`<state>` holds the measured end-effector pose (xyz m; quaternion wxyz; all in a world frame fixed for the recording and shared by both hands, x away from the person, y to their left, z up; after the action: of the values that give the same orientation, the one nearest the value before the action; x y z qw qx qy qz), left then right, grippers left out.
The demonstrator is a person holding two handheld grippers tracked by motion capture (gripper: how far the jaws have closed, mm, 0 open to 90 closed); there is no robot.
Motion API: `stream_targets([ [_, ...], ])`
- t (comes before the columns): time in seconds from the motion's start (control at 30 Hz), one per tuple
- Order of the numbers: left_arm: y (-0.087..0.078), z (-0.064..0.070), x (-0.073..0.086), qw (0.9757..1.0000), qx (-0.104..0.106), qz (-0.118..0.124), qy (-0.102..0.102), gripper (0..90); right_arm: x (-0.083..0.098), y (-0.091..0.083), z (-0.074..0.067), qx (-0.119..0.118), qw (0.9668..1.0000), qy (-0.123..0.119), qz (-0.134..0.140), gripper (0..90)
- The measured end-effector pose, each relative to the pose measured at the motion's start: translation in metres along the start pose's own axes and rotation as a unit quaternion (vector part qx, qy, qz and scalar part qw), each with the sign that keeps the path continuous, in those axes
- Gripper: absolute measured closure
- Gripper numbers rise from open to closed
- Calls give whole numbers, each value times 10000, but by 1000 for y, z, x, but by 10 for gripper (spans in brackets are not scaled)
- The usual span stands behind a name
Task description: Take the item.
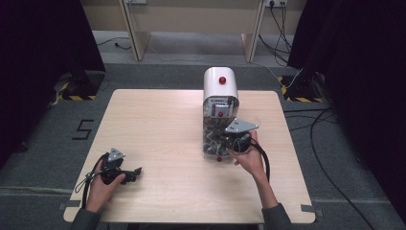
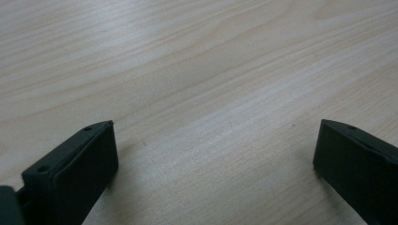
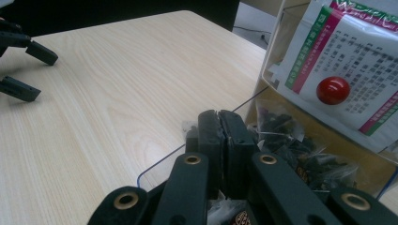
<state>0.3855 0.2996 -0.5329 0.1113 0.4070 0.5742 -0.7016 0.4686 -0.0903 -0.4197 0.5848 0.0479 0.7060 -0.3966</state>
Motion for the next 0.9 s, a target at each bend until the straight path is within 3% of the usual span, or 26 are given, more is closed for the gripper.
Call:
stream_targets([
  [0.5,0,0,0,10000,0,1,-1,0,-22,-17,11,135,9988,75,473,883],
  [0.77,0,0,0,10000,-1,1,-1,0,-24,-29,18,249,9978,154,590,884],
  [0.9,0,0,0,10000,0,0,-1,0,-24,-40,29,373,9965,213,716,884],
])
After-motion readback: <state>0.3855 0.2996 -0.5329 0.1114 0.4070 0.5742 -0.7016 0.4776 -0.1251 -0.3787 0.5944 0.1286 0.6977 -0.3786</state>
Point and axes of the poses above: each handheld gripper's, and its own axes: y roughly forward along the jaws, x roughly out of its underside, z roughly to its right, the point moved 4 cm from there along y, roughly forward along the jaws, and after that the axes turned 4 degrees about y, right-handed, at the moved point
